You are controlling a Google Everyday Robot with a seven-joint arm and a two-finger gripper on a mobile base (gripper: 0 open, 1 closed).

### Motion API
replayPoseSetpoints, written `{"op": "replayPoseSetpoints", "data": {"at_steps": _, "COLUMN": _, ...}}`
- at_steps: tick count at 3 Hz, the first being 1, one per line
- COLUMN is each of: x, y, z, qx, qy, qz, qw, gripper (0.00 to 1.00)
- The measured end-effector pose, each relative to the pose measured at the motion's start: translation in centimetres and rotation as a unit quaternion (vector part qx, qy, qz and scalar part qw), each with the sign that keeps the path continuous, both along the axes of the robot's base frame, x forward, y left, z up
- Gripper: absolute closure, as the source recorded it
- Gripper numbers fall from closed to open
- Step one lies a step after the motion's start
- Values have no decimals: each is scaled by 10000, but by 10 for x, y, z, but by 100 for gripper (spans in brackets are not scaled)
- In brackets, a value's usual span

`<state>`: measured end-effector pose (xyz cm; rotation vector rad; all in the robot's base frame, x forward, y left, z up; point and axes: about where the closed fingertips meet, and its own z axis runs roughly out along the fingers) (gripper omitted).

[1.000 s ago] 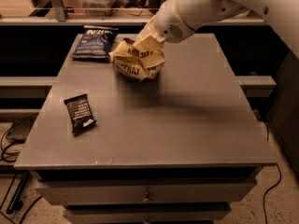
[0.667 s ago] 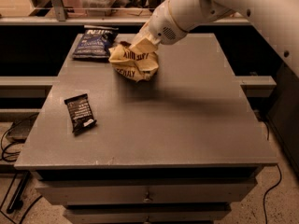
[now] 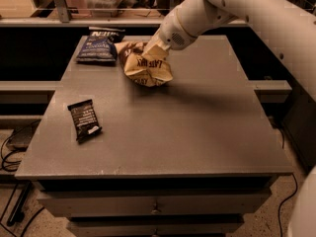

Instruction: Move brown chip bag near blue chip bag

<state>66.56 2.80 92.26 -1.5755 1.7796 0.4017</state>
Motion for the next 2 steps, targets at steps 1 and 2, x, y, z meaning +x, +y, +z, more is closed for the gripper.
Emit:
{"op": "replayPoseSetpoints", "data": {"at_steps": 1, "x": 9, "y": -4, "z": -8, "qx": 131, "qy": 224, "qz": 72, "qw": 9996, "gripper": 28}}
{"op": "replayPoseSetpoints", "data": {"at_steps": 2, "x": 9, "y": -2, "z": -8, "qx": 134, "qy": 230, "qz": 88, "qw": 9996, "gripper": 5}}
